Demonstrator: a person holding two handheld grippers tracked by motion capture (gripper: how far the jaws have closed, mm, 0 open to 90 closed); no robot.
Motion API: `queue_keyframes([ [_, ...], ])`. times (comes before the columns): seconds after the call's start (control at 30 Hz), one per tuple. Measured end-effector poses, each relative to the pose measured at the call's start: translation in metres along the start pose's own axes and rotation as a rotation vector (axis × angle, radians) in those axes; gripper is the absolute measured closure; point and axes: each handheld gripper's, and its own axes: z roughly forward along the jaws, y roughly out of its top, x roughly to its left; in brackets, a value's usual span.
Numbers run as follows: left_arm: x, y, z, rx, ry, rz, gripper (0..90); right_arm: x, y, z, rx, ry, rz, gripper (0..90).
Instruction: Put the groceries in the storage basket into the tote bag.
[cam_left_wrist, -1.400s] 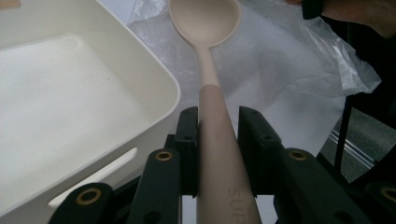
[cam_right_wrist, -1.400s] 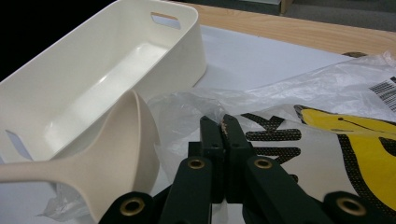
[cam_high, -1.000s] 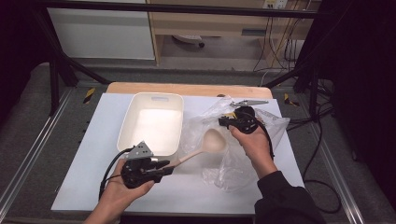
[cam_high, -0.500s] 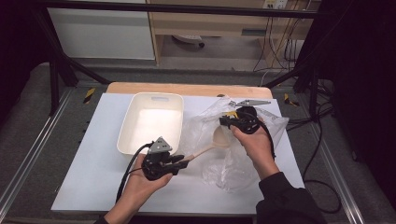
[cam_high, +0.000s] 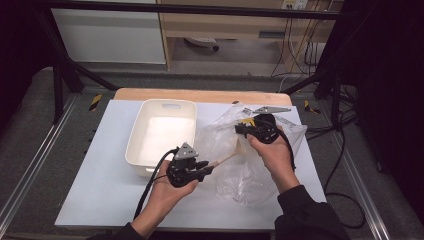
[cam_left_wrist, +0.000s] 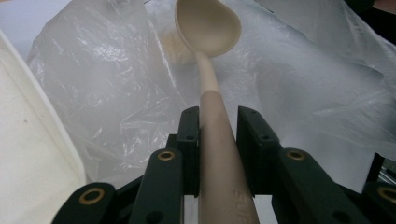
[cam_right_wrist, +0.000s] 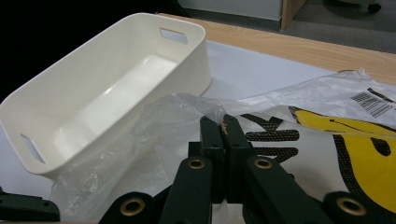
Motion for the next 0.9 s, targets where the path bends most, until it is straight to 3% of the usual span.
queue_keyframes([
  [0.27,0.0,0.003,0.019,-0.022,0.009,-0.013,73.1,0.004,0.001,-0.003,-0.008,-0.004,-0.012,90.0],
  [0.4,0.001,0.001,0.029,-0.007,0.016,0.0,74.6,0.004,0.001,-0.003,-0.003,-0.005,-0.016,90.0],
  [0.47,0.0,0.001,0.032,-0.031,0.02,-0.012,75.3,0.004,0.0,-0.002,0.0,-0.007,-0.019,90.0],
  [0.63,0.0,0.001,0.036,-0.045,0.018,-0.026,76.2,0.006,0.001,-0.001,0.0,-0.005,-0.021,90.0],
  [0.9,-0.005,-0.002,0.036,-0.052,0.023,-0.016,76.4,0.008,-0.001,-0.002,0.005,-0.003,-0.032,90.0],
])
